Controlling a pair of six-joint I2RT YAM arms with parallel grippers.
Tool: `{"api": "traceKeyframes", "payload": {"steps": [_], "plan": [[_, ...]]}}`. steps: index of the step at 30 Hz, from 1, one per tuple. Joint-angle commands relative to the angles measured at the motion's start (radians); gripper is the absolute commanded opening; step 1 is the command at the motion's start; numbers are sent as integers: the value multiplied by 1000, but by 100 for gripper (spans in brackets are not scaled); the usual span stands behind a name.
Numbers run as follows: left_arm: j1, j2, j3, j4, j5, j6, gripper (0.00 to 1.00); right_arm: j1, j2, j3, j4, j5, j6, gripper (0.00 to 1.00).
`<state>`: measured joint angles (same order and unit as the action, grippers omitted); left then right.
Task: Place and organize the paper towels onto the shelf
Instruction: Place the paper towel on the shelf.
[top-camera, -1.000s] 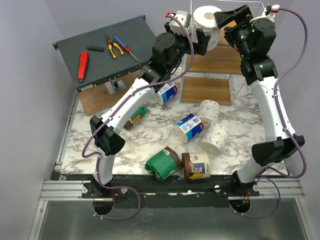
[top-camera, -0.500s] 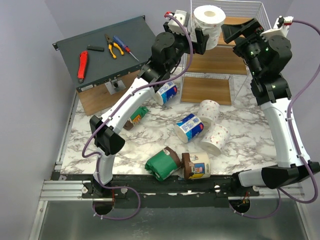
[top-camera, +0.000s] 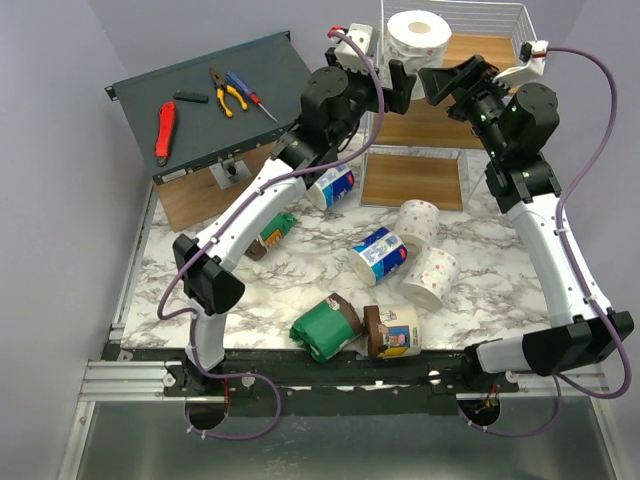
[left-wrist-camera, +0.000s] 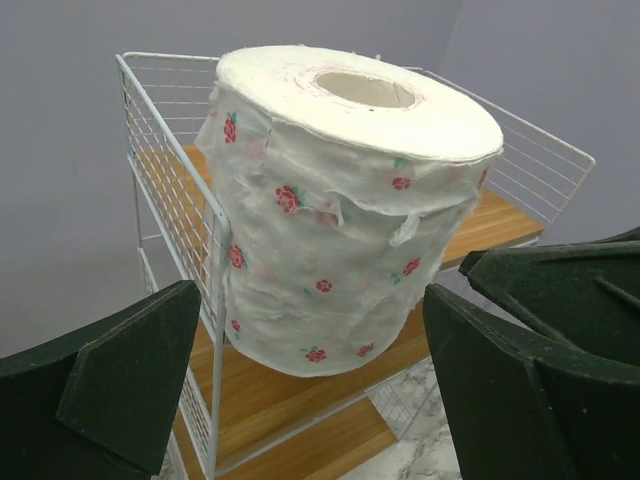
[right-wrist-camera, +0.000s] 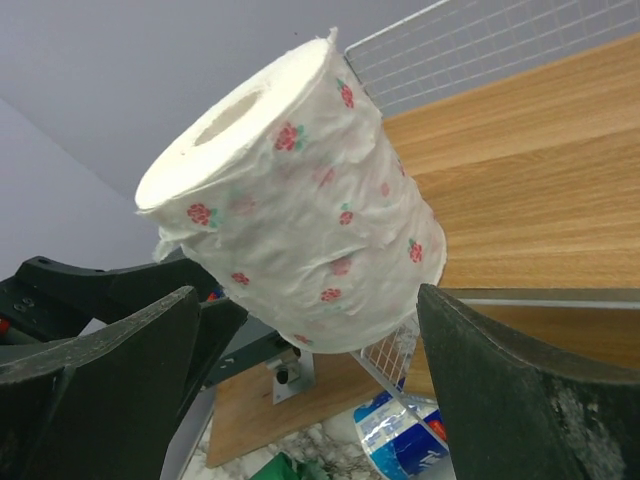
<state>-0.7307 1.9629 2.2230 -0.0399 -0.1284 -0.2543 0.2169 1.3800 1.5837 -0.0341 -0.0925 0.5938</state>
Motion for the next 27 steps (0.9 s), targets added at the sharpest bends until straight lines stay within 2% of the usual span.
{"api": "traceKeyframes", "payload": {"steps": [1,5,11,15,21,27], "plan": [[-14,-102,-46,35,-17,9,98,7,0,5,67,-43,-54,92],[-28,-172,-128,67,-35,-4,98,7,4,6,65,-30,-97,92],[-52,-365,-358,75,-121,-40,98,9,-20,-35,72,-4,-168,92],[-52,-522,-508,-23,-241,-177,99,15,-46,-61,70,5,-213,94],[-54,-727,-726,-127,-215,-304,99,21,-61,-85,77,-15,-238,96],[-54,-914,-916,-260,-218,-342,99,25,-33,-77,109,-46,-270,96]]}}
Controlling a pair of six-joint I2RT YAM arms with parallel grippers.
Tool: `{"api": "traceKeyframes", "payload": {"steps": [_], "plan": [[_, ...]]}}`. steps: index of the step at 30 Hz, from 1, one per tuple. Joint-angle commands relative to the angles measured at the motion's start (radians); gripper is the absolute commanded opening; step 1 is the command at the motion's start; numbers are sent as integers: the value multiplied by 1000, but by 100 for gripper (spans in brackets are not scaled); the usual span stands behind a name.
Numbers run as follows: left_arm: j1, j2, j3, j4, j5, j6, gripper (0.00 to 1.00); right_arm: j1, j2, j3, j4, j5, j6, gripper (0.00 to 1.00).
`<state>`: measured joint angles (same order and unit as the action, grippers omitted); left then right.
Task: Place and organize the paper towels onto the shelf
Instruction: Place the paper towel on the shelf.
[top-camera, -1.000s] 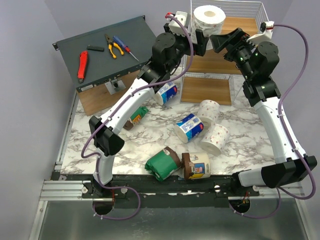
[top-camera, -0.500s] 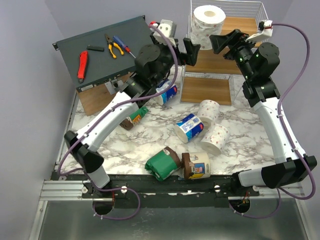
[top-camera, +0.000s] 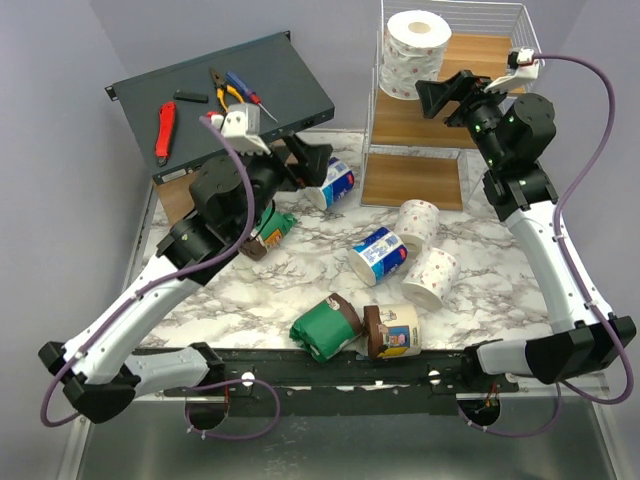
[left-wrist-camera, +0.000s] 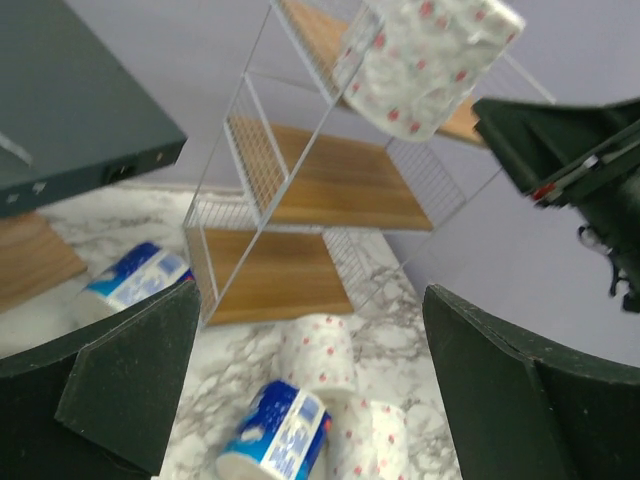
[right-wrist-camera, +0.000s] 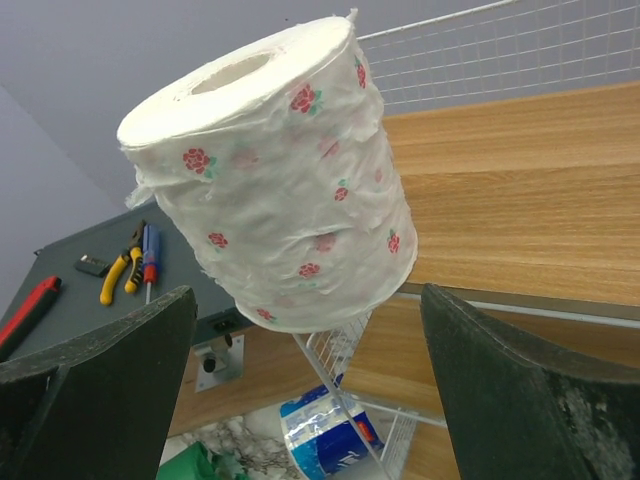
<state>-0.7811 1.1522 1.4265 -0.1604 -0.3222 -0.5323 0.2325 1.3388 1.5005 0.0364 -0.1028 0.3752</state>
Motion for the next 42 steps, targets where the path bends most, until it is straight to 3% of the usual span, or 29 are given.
{"api": "traceKeyframes", "payload": {"steps": [1,8,16,29,42], "plan": [[-3,-138,-173,-145,-18,-72,99,12,19,17,37,-43,-60,96],[-3,-436,-522,-185,7,-117,99,16,80,76,27,-74,-122,99],[-3,-644,-654,-304,-51,-120,98,16,109,72,46,-46,-152,100],[-3,-636,-731,-283,-16,-145,99,18,175,93,81,-36,-108,99],[-3,-683,-794,-280,-26,-172,98,17,242,135,144,100,-110,95]]}}
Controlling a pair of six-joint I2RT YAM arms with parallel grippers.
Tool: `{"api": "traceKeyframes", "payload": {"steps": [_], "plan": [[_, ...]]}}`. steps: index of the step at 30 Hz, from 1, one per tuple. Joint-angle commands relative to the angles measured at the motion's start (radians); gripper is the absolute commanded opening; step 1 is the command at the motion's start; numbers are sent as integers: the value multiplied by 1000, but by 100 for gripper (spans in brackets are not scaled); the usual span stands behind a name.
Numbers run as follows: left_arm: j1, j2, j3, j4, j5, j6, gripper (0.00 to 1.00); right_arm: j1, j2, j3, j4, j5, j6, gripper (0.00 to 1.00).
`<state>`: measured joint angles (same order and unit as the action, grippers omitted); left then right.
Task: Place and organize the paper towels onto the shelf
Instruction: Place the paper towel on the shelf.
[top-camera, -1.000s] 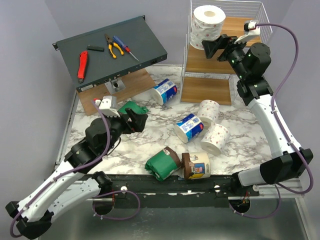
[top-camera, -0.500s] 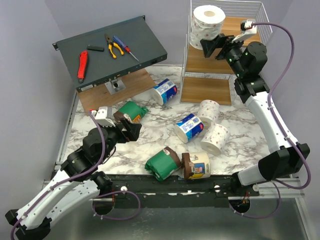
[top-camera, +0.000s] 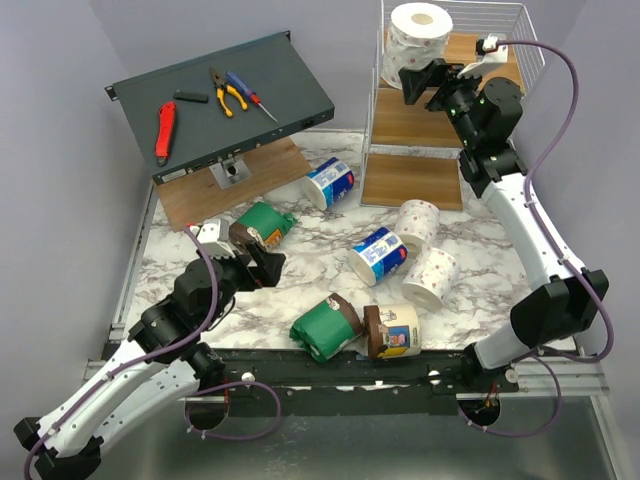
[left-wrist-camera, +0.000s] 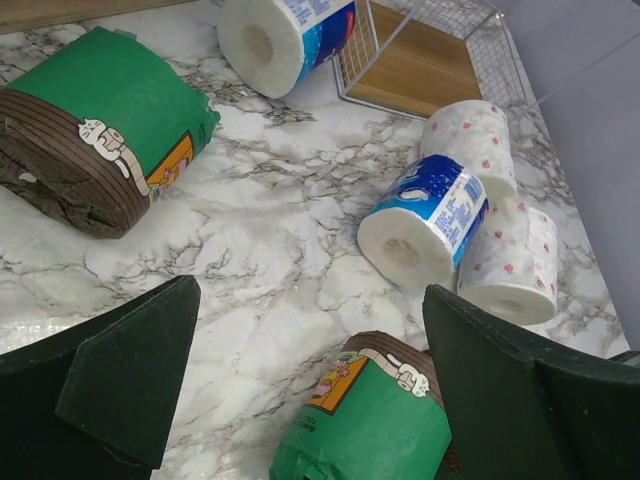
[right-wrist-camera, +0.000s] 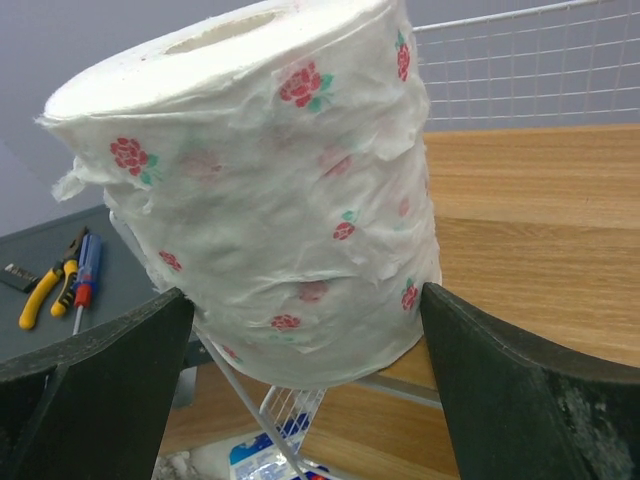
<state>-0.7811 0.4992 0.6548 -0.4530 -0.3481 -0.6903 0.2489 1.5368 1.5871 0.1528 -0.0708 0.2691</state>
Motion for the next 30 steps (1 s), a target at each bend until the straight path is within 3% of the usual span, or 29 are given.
{"api": "traceKeyframes", "payload": {"steps": [1,30], "plan": [[-4,-31,-25,13,0,-14,99,1,54,59,27,68,-5,95],[-3,-3,-68,70,-38,34,99,1,350,260,126,167,-5,92]]}}
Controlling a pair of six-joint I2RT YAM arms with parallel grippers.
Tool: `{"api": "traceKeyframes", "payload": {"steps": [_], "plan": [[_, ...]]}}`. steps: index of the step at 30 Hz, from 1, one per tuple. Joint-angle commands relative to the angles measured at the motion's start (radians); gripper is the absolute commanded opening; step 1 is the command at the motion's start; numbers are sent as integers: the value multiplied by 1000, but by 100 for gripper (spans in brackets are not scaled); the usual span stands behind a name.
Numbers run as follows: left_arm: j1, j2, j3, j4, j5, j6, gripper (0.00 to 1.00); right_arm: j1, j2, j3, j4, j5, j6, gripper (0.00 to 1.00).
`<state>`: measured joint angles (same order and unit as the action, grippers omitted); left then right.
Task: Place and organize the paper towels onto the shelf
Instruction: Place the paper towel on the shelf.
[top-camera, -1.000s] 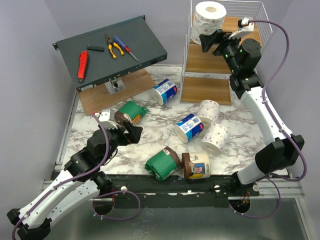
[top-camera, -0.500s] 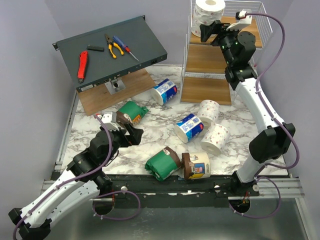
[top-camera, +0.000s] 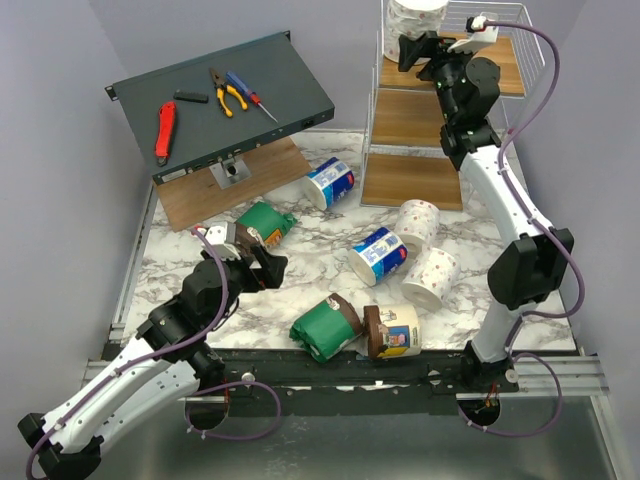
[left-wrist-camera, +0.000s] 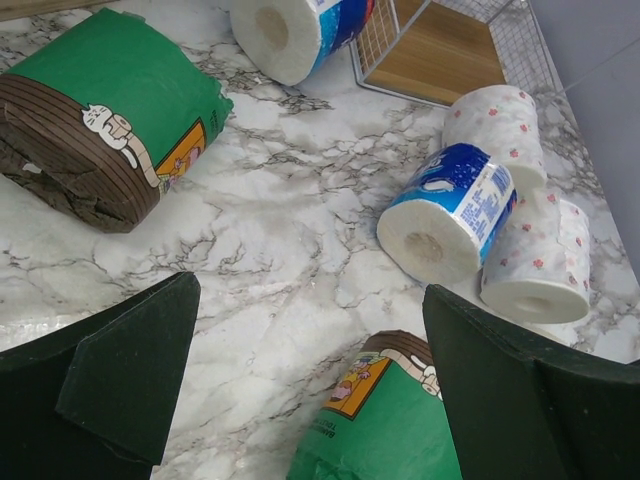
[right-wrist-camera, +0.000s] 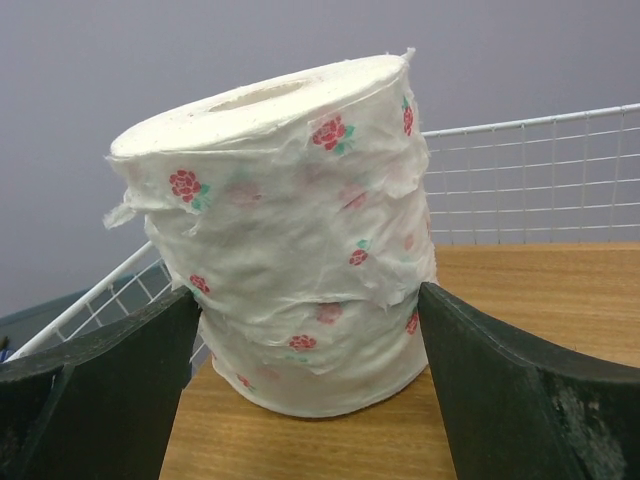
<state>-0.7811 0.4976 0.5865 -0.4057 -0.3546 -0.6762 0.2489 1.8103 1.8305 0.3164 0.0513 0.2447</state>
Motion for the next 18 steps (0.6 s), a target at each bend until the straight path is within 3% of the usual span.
{"api": "traceKeyframes", "payload": {"steps": [1,18], "plan": [[-1,-2,-2,25,-32,20,99,-1,87,26,-34,46,21,92],[-1,74,15,45,-39,-10,99,1,234,151,-16,21,31,92]]}}
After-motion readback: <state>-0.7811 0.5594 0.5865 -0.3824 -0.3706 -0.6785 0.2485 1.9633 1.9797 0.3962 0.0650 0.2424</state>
